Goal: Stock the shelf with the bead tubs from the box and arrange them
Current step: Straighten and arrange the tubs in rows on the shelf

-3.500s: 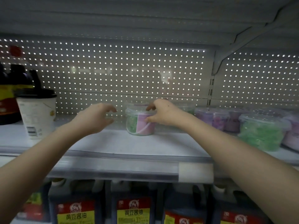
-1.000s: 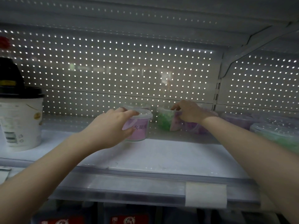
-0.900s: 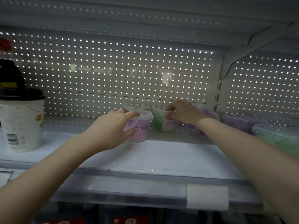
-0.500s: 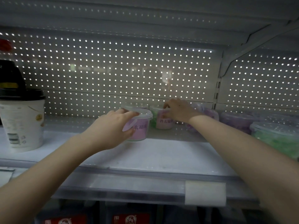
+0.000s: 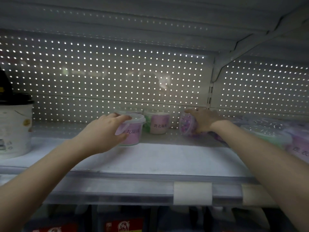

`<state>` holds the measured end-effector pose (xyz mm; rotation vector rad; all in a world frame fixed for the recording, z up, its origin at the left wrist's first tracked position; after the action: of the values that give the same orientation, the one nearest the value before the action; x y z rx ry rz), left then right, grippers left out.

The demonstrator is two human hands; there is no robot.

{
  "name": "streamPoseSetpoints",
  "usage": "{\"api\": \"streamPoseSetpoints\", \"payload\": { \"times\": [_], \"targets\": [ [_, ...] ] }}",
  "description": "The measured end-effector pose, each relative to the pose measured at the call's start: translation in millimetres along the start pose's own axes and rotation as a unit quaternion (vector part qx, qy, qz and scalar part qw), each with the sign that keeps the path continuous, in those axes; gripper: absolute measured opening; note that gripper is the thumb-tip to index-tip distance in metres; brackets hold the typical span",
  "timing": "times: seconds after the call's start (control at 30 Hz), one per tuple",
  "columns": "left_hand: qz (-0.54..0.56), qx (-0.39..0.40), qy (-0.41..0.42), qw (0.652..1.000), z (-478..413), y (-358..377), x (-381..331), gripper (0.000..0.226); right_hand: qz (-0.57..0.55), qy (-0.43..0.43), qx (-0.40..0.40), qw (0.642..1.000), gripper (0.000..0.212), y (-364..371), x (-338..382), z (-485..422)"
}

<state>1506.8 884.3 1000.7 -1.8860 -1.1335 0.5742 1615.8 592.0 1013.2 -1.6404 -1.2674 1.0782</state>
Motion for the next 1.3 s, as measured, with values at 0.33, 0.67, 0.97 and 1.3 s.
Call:
{"api": "streamPoseSetpoints", "payload": {
  "times": [0.33, 0.67, 0.97, 1.3],
  "targets": [
    [-0.001, 0.003, -0.011, 1.0, 0, -1, 0, 0.053, -0.093, 0.009, -0.107, 0.99, 0.062, -30, 5, 17],
    [-0.002, 0.016, -0.022, 1.0, -2, 2, -7, 0.053, -0.475, 0.066, 0.006, 0.877, 0.068, -20, 30, 48],
    [0.014, 0.03, -0.022, 0.999, 3, 4, -6, 0.058, -0.395, 0.034, 0.012, 0.918, 0.068, -17, 62, 69],
    [0.034, -0.003, 0.027, 0.999, 6, -2, -39, 0.048, -0.307, 0.022, -0.021, 0.951, 0.07, -38, 49, 94]
  ]
}}
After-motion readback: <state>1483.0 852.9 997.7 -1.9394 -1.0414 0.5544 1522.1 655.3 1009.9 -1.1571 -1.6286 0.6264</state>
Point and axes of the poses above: each hand's wrist, its own z-axis away from the middle knuckle, its own y-axis out of the palm, x = y × z, the point moved 9 cm from there along -z, towards the middle knuckle, and after that the axes turned 10 degrees about y, right-handed, at the moved point
